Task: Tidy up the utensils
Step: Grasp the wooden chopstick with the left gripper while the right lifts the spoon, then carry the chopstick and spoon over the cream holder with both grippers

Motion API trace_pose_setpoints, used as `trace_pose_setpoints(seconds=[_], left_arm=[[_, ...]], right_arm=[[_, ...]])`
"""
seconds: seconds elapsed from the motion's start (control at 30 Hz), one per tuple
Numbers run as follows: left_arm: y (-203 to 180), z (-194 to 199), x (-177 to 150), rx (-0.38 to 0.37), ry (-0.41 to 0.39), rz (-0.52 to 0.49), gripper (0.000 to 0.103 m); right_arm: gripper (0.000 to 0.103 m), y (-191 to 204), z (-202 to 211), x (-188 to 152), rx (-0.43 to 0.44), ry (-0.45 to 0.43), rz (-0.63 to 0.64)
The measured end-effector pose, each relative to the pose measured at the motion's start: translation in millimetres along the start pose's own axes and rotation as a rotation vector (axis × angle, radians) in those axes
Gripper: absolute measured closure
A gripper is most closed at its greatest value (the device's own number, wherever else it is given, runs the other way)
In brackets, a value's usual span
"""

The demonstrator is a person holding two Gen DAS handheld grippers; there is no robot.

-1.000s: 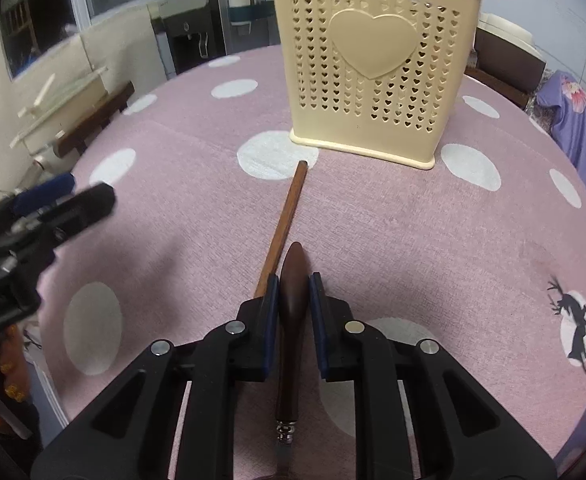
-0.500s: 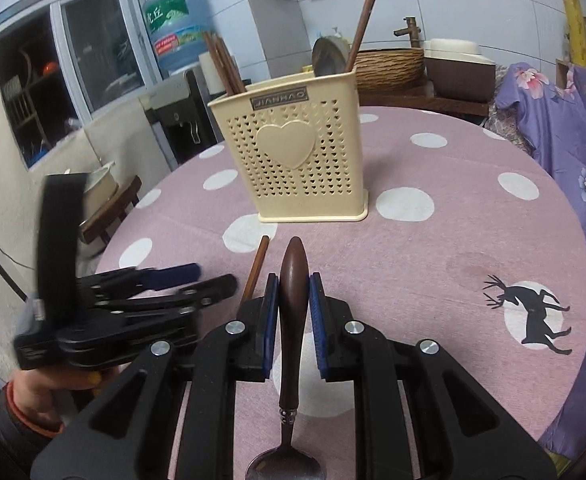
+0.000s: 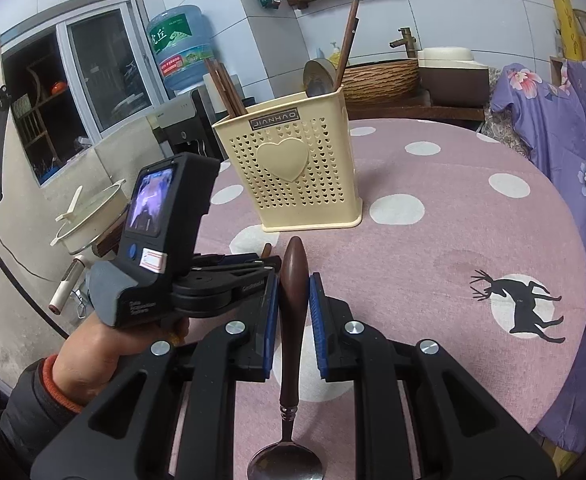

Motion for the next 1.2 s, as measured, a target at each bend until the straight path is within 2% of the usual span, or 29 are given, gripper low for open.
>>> trace_pose_setpoints(seconds=[0.2, 0.33, 0.6, 0.9, 1.2], left_arm=[[1, -4, 6, 0.051, -0.006, -0.021, 0.092], [1, -4, 6, 0.063, -0.014, -0.018, 0.093], [3, 7, 11, -0.005, -0.057, 0.044, 0.095], [-5, 75, 26, -0.134, -0.202, 0.059, 0.095], [10, 145, 35, -0.184, -0.365, 0.088, 0.095]], right_arm=[[0.087, -2, 1, -2, 0.001, -0.002, -0.01], [0.087, -4, 0, -2, 0.0, 0.0, -0.017], [0.087, -8, 1, 1, 0.018, -0.008, -0.04], [0.087, -10, 6, 11, 0.08, -0.021, -0.049], [0.087, -10, 12, 24, 0.102, -0.043, -0.052]])
Point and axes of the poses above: each gripper's, at about its wrist camera, not at the fingertips, and z roughly against the way its jaws point, y to its left, x to its top, the point moved 7 cm from there along -z, roughly the way its jaws point, and after that the axes turned 8 degrees about -x, right-handed, at the moved point
